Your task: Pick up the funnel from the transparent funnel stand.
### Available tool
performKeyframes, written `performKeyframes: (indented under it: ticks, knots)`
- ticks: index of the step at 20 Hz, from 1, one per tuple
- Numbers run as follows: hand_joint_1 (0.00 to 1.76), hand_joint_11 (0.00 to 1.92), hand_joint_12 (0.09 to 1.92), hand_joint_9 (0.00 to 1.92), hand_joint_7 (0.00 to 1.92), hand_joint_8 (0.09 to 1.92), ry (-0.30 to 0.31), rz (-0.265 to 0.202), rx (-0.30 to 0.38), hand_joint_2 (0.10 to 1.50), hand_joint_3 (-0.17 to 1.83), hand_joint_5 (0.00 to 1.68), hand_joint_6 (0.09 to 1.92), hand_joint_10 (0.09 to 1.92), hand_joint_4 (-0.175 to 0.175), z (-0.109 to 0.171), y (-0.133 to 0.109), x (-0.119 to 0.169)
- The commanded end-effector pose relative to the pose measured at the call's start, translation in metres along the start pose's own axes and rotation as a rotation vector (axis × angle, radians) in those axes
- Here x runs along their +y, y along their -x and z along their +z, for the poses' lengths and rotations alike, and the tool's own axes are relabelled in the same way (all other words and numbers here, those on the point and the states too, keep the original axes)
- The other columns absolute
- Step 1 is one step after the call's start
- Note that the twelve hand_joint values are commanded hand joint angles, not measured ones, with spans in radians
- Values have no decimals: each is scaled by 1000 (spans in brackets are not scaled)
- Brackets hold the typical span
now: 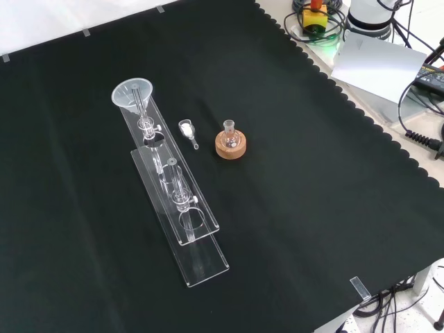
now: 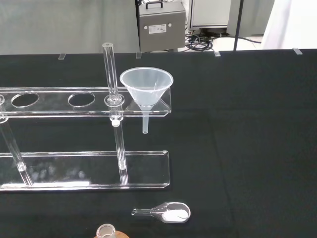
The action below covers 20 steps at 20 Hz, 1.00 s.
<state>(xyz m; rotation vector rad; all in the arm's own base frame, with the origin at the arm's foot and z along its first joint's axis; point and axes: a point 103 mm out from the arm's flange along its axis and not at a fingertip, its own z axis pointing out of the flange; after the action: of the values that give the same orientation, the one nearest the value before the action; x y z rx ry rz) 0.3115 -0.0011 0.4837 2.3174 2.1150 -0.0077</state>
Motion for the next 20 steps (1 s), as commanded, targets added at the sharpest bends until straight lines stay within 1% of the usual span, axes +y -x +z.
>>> performKeyframes:
  ticks: [1,6,10,13,16,18,20]
  knots:
    - [0,60,1367,179,2,482,-4,17,10,1196,424,200,87,633,10,4,5,11]
    - [0,60,1368,180,5,483,-17,32,3,1196,419,204,87,634,10,18,11,30]
    - [0,59,1369,184,9,485,-45,31,-3,1193,413,208,87,635,11,32,17,61]
    - [0,51,1380,181,8,484,-65,0,-3,1173,395,206,87,637,9,42,22,94]
    - [0,38,1395,178,12,484,-111,-41,-11,1146,372,194,87,641,3,57,28,148]
    - [19,24,1413,172,15,489,-124,-62,-11,1128,349,185,87,657,2,64,33,182]
    - [49,17,1423,169,19,494,-140,-84,-25,1109,330,175,87,669,1,70,35,206]
